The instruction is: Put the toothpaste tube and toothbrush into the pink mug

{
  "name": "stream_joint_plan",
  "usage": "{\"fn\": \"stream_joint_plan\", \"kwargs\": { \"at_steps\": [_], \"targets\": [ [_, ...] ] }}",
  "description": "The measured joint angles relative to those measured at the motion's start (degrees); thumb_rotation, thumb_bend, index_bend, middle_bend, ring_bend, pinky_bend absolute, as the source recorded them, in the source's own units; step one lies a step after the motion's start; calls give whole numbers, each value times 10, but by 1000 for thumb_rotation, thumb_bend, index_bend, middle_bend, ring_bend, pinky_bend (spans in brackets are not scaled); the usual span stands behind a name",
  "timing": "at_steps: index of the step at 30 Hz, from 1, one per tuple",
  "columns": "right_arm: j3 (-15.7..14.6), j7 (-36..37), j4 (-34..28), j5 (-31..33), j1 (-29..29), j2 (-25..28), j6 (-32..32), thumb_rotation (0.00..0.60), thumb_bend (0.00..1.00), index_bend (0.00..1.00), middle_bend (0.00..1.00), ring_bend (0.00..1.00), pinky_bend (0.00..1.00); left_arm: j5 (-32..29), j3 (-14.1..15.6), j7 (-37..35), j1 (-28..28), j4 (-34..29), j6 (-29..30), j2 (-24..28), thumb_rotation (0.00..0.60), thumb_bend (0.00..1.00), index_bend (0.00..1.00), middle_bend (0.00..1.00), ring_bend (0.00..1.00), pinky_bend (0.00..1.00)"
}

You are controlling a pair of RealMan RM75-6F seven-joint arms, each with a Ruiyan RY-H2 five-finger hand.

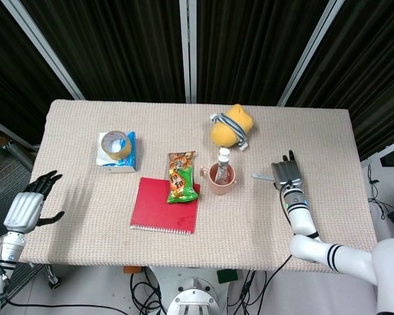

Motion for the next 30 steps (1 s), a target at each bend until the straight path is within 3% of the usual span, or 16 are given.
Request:
{"fn": "stream_joint_plan", "kwargs": {
  "at_steps": [30],
  "targets": [
    [0,4,37,-12,0,-21,-8,600,733,584,559,178,0,-9,-1,12,-2,-1,-12,-1,600,159,115,51,90,218]
  ]
}}
